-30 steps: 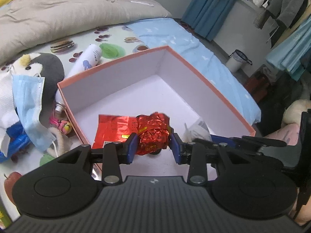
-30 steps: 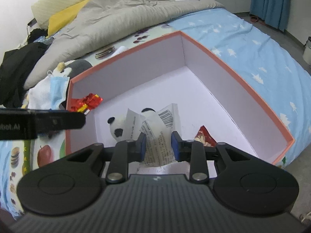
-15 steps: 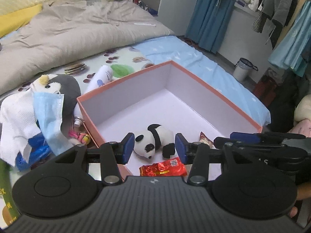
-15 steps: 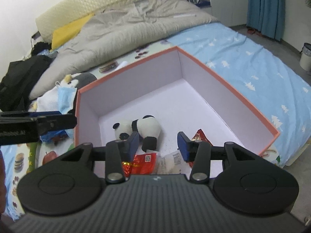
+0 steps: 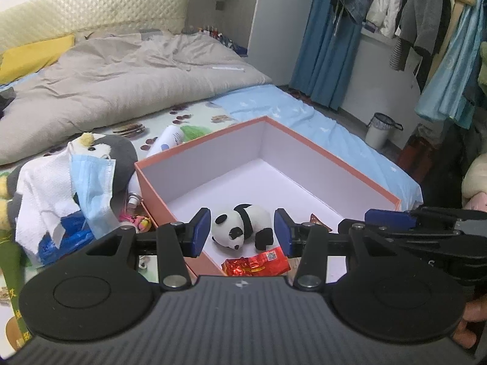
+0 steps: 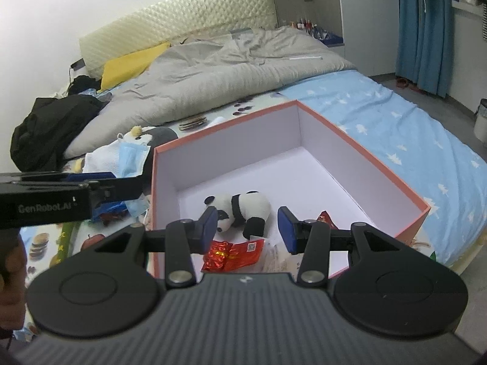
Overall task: Organize soft objects
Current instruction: 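Withdraw both grippers from the box toward the pile of soft items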
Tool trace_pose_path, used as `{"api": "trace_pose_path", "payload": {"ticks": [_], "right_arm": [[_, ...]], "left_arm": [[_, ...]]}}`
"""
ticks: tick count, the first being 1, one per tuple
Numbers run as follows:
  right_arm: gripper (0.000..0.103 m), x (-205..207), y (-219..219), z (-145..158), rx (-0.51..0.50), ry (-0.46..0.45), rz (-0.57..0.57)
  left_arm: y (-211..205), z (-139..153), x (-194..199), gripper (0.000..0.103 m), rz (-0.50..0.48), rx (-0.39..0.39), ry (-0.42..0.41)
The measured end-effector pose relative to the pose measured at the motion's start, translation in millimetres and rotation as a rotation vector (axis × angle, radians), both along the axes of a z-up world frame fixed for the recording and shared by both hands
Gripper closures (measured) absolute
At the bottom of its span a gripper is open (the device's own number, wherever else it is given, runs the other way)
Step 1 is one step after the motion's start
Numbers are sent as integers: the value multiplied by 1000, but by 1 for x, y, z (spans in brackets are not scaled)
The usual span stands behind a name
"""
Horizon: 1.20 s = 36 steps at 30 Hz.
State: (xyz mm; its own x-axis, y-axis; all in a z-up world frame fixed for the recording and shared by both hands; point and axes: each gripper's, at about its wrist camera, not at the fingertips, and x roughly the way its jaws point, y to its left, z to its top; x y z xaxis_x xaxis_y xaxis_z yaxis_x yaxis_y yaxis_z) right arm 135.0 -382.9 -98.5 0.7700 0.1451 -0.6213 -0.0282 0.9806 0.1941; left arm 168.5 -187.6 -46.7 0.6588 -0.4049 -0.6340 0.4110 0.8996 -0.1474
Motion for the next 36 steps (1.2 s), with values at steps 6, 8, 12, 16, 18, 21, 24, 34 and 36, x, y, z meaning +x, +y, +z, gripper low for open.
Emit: {"api": "trace_pose_path", "payload": {"ticks": [6, 8, 12, 16, 18, 21, 24, 34, 36], "right_arm": [[56, -16, 10, -2, -18, -22, 24], [56, -19, 12, -3, -15, -23, 29], [56, -24, 17, -4, -12, -29, 46], [56, -27, 25, -4, -8, -35, 62], [56, -29, 30, -4, 4, -38, 75], [56, -30, 39, -1, 24, -41, 115], [56, -31, 50, 4, 11, -54, 129], [56, -48, 83, 10, 46, -99, 185], [56, -51, 89, 8, 70, -85, 206]], "left_arm": [[13, 1, -20, 51, 34, -7, -15], [20, 0, -25, 50, 47, -12, -14], [32, -4, -32, 50, 78, -23, 0], [42, -5, -40, 50, 99, -25, 4], [47, -5, -44, 50, 114, -26, 1], [57, -3, -48, 50, 132, -44, 0], [66, 2, -53, 50, 147, -48, -17], [114, 15, -86, 30, 232, -77, -54], [124, 16, -96, 30, 269, -79, -65]]}}
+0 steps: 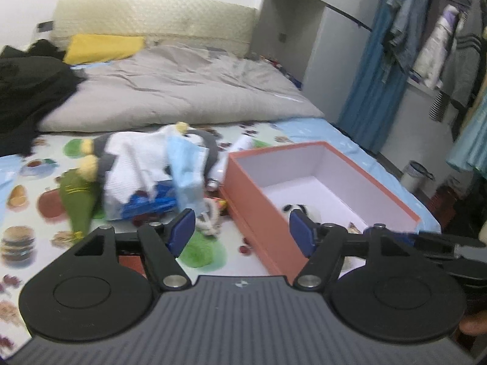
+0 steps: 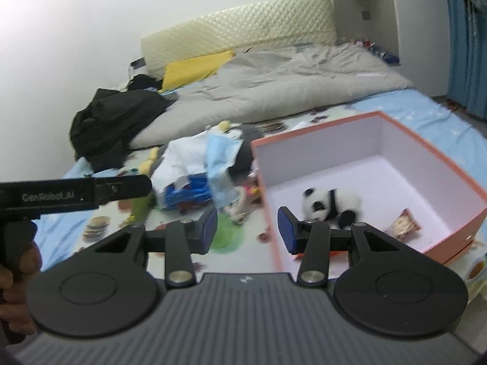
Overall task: Organize soft objects
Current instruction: 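Withdraw both grippers from the box toward the pile of soft items, then lower the left gripper onto the white tissue while the right gripper lowers onto the blue mask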
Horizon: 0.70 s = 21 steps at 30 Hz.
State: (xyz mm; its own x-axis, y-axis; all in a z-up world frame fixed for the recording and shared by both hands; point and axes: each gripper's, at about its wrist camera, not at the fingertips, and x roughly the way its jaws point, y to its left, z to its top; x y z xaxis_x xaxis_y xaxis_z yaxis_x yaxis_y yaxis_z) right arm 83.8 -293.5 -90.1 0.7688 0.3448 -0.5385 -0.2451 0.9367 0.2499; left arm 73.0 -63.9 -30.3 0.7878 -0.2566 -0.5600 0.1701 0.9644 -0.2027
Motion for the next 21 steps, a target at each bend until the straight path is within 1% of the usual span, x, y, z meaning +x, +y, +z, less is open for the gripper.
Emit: {"api": "trace_pose_path", "payload": {"ticks": [3, 7, 11, 16, 21], "right_arm": [[56, -7, 8, -1, 23, -1, 22], [56, -18, 18, -4, 16, 11, 30], [56, -23, 25, -9, 32, 24, 39], [56, -15, 37, -14, 2, 37, 48], [56, 4, 52, -21, -41, 50, 80]], "left_arm": [[17, 0, -14, 29, 49, -24, -4], [36, -2, -34, 20, 101, -53, -30], [48, -10, -44, 20, 154, -67, -43], [60, -20, -32, 20, 188, -99, -32], [73, -36, -6, 20, 190, -157, -31]]}}
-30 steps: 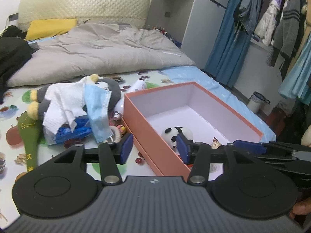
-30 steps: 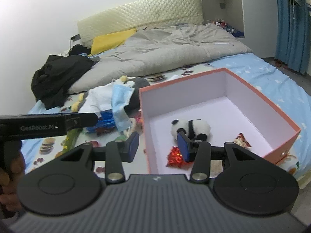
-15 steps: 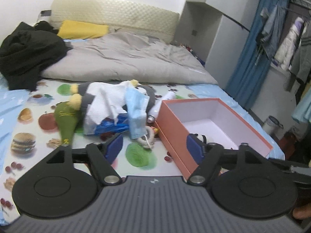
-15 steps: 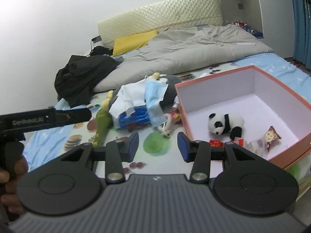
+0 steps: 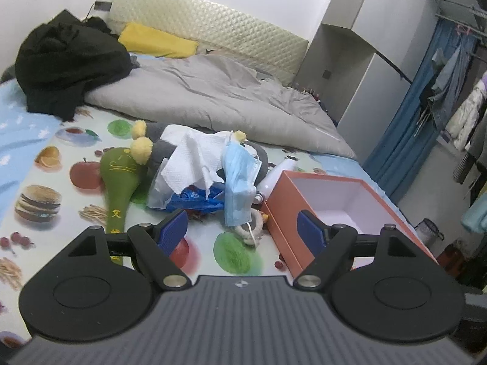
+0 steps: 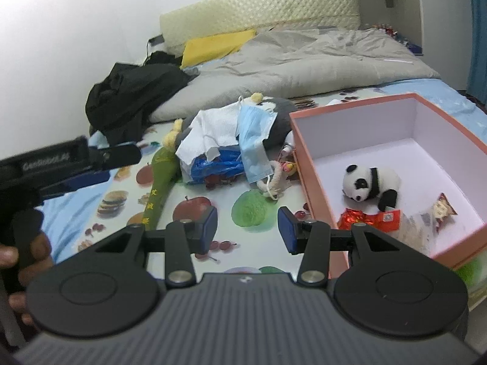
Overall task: Organize soft objects
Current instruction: 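Lower the left gripper onto the white tissue while the right gripper lowers onto the blue mask, then close the left gripper on the white tissue while the right gripper pinches the blue mask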
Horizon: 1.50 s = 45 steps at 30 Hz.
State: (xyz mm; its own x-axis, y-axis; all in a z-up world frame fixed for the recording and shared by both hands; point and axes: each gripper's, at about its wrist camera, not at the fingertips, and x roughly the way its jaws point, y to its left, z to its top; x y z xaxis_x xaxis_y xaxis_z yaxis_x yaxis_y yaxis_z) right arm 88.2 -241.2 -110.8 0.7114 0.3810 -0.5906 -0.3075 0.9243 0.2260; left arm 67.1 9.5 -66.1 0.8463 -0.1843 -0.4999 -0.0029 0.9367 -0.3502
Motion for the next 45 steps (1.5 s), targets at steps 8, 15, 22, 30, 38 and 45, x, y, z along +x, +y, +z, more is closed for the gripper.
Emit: {"api": "trace_pose_path", "payload": {"ticks": [8, 15, 22, 30, 38, 45], "right_arm": [[56, 40, 33, -18, -71, -10, 46], [57, 85, 60, -42, -105, 21, 65], [57, 128, 77, -61, -136, 33, 71], [57, 175, 97, -82, -178, 16, 58], [57, 209, 116, -105, -270, 23, 30], [84, 219, 120, -111, -278, 35, 32]], "left_arm": [[16, -27, 54, 21, 9, -29, 29], [22, -50, 103, 23, -3, -51, 47], [27, -64, 150, 36, -3, -78, 58], [36, -79, 202, 49, 36, -69, 75], [38, -103, 236, 62, 62, -46, 112], [37, -112, 248, 83, 81, -49, 115]]}}
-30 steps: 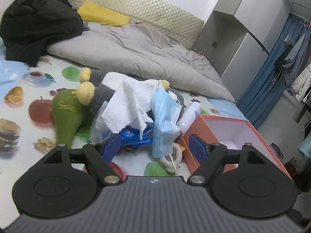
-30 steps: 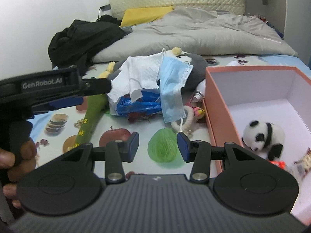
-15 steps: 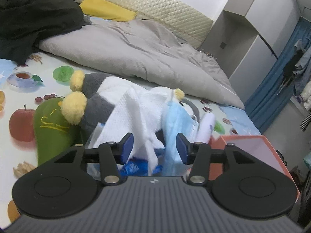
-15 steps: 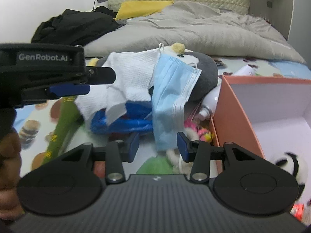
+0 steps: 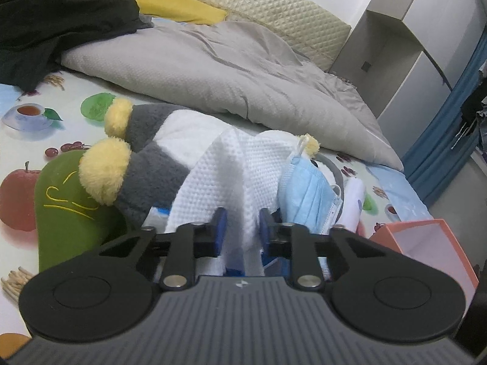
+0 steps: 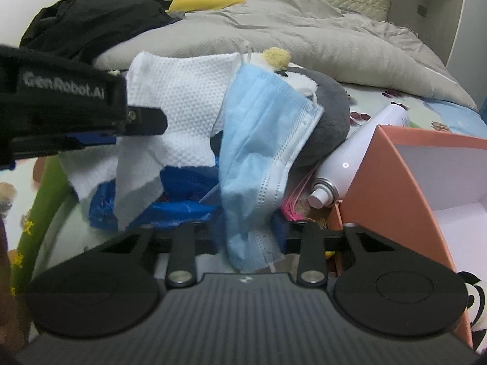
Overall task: Organize soft objects
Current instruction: 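Close the left gripper on the white tissue while the right gripper pinches the blue mask, then lift the white tissue with the left gripper while the right gripper lifts the blue mask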
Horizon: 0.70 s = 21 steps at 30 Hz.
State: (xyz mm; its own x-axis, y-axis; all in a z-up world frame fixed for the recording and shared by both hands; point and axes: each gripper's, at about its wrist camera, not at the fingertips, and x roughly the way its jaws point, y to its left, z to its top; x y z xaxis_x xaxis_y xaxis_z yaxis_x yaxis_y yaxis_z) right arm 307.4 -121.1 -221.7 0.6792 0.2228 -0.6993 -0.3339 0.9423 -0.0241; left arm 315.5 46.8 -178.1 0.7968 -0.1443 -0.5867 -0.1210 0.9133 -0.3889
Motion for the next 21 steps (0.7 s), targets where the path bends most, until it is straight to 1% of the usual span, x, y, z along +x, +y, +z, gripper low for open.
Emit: {"api": "trace_pose_path", "payload": {"ticks": [1, 5, 13, 18, 21], "right_arm": [[85, -1, 0, 2, 1, 0, -1], [88, -7, -1, 14, 13, -30, 2], [90, -34, -11, 43, 45, -63, 16], [90, -58, -19, 54, 70, -50, 21], [90, -74, -26, 59, 94, -30, 21]], "left_arm": [[0, 0, 0, 91, 3, 2, 1], [-2, 10, -9, 96, 22, 14, -19], [-2, 38, -45, 97, 44, 10, -61], [-4, 48, -80, 97, 45, -1, -61], [-8, 53, -102, 97, 33, 13, -49]]}}
